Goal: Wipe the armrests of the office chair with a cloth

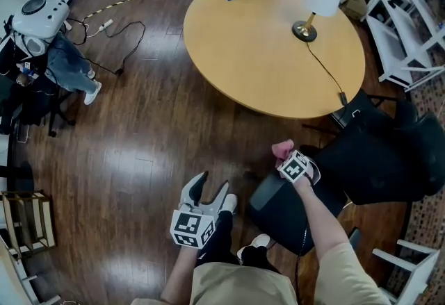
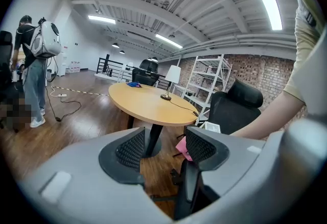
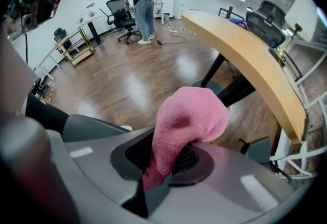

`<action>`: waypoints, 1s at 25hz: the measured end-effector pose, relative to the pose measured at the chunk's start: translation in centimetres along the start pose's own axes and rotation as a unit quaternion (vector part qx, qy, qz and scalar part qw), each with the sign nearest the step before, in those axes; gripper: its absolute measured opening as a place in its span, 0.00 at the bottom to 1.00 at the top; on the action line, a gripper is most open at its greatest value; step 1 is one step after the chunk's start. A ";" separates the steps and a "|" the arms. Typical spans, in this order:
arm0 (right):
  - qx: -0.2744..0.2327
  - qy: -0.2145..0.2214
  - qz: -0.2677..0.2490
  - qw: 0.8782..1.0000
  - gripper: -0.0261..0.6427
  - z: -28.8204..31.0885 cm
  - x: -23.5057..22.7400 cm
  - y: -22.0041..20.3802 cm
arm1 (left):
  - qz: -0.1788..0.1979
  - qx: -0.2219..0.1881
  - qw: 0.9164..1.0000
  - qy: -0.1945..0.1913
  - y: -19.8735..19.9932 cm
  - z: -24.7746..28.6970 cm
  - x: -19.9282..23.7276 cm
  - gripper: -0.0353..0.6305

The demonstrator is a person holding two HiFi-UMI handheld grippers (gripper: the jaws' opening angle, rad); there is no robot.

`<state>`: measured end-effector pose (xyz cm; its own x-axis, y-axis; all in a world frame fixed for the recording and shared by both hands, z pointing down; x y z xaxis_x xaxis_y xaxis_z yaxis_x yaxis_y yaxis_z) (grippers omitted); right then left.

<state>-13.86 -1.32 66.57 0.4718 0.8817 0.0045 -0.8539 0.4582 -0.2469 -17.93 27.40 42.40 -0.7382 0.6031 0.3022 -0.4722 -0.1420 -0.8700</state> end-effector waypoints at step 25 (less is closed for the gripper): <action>-0.071 0.087 0.215 0.970 0.13 -2.5 19.1 -5.6 | 0.043 -0.034 0.996 -0.070 3.9 0.4 -5.6 0.42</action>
<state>0.51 12.66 65.60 0.1184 0.9501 -0.2886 -0.9467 0.0203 -0.3216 -15.82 23.12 37.46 -0.8365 0.4752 0.2728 -0.3740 -0.1314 -0.9181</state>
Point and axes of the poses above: the fingertips, and each gripper's own axes: z forward along the fingers, x to its left, y out of its top, the point moved 4 cm from there along -z, backward along the fingers, and after that the axes turned 1 degree about -x, right-handed, at the moved point
